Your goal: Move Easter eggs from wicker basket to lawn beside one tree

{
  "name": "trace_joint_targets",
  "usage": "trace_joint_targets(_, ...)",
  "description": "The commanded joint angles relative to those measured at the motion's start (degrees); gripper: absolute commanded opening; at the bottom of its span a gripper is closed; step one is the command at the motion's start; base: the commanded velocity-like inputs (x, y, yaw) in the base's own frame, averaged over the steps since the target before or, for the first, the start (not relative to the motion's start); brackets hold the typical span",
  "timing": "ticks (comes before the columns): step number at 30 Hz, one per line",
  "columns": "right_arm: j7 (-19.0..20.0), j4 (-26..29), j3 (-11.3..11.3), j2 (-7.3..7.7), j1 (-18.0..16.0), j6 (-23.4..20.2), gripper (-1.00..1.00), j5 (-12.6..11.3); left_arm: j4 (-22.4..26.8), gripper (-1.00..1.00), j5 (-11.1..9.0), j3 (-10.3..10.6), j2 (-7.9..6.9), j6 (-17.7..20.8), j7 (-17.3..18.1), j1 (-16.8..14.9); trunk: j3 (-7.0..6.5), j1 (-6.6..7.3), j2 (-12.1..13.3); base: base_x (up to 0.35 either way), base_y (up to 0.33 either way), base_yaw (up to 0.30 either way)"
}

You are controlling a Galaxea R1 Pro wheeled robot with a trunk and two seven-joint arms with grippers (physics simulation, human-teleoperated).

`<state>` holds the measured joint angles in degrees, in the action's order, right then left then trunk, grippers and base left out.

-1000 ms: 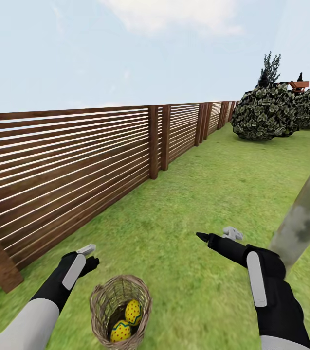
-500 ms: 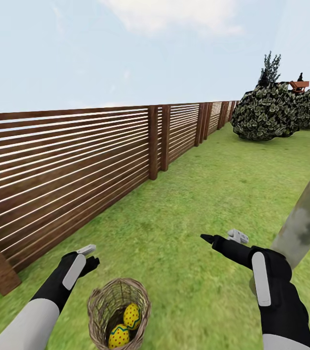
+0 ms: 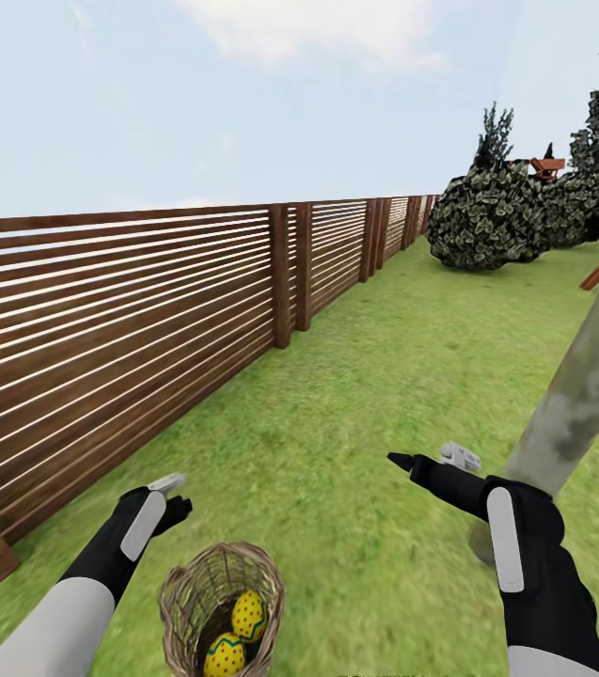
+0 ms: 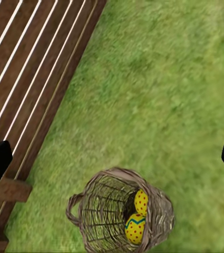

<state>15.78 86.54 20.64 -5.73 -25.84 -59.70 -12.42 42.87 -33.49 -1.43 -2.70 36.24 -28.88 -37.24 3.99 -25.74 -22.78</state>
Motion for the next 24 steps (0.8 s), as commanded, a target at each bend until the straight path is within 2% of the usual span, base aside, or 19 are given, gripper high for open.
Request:
trace_joint_targets(1,0.3,0.0,0.2,-0.07,-0.1,-0.3,1.0,0.1,0.1,1.0,-0.6,0.0,-0.03,0.2,-0.5,0.0,0.14,-0.04,-0.1,0.0,0.238,-0.263)
trace_joint_targets(9,0.2,0.0,0.2,-0.07,-0.1,-0.3,1.0,0.1,0.1,1.0,-0.6,0.0,-0.03,0.2,-0.5,0.0,0.14,-0.04,-0.1,0.0,0.202,-0.277)
trace_joint_targets(18,0.3,0.0,0.4,-0.07,-0.1,-0.3,1.0,0.0,0.1,1.0,-0.6,0.0,-0.03,0.2,-0.5,0.0,0.14,-0.04,-0.1,0.0,0.034,-0.275)
trace_joint_targets(24,0.2,0.0,0.5,-0.07,-0.1,-0.3,1.0,0.0,0.1,1.0,-0.6,0.1,0.02,0.1,-0.5,0.0,0.14,-0.04,-0.1,0.132,0.002,-0.072)
